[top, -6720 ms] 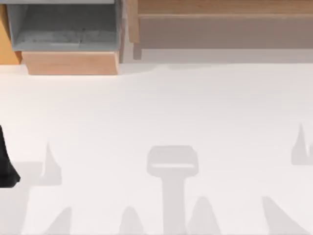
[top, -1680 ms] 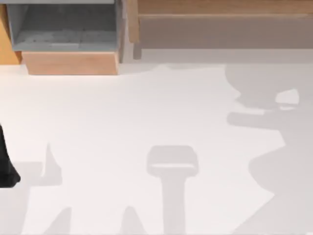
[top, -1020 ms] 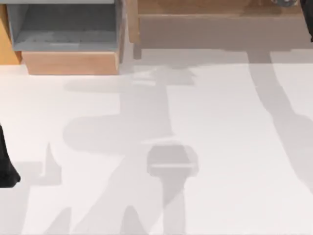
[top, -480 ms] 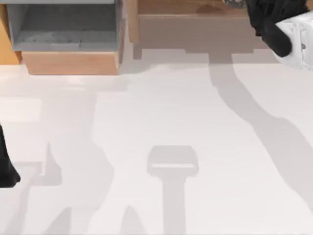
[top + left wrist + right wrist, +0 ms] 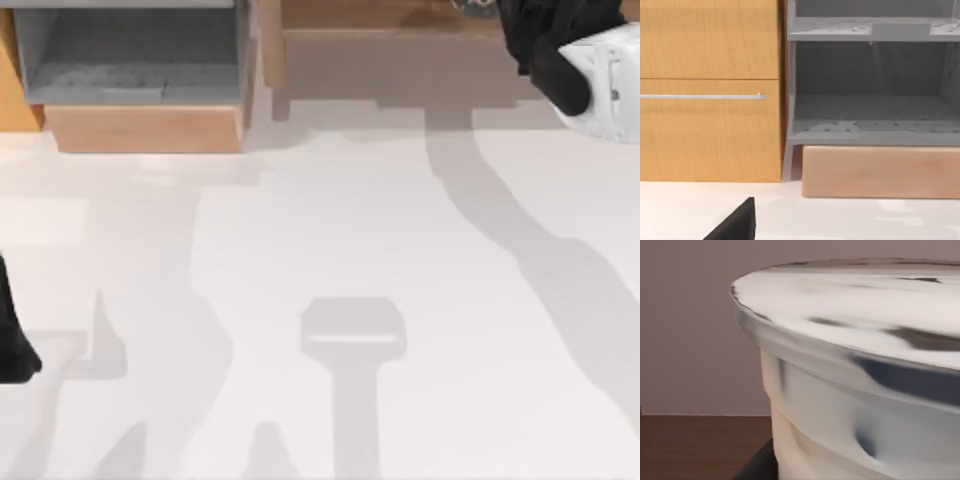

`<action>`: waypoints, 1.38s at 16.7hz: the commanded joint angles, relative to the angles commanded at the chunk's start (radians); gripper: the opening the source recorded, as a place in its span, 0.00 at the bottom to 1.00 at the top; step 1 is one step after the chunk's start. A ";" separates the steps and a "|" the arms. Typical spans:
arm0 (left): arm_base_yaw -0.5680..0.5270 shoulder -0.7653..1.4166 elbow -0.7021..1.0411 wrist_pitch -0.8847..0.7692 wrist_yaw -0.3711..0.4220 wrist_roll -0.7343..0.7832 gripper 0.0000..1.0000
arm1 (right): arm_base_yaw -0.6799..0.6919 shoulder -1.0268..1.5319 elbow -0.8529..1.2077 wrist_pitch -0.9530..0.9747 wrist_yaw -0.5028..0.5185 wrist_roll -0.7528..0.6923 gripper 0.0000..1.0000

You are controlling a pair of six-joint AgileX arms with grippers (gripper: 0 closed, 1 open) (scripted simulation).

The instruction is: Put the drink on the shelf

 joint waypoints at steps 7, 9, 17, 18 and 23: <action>0.000 0.000 0.000 0.000 0.000 0.000 1.00 | -0.032 0.141 0.124 0.039 -0.027 -0.001 0.00; 0.000 0.000 0.000 0.000 0.000 0.000 1.00 | -0.033 0.152 0.129 0.039 -0.028 -0.002 0.00; 0.000 0.000 0.000 0.000 0.000 0.000 1.00 | -0.033 0.152 0.129 0.039 -0.028 -0.002 0.45; 0.000 0.000 0.000 0.000 0.000 0.000 1.00 | -0.033 0.152 0.129 0.039 -0.028 -0.002 0.53; 0.000 0.000 0.000 0.000 0.000 0.000 1.00 | -0.033 0.152 0.129 0.039 -0.028 -0.002 0.90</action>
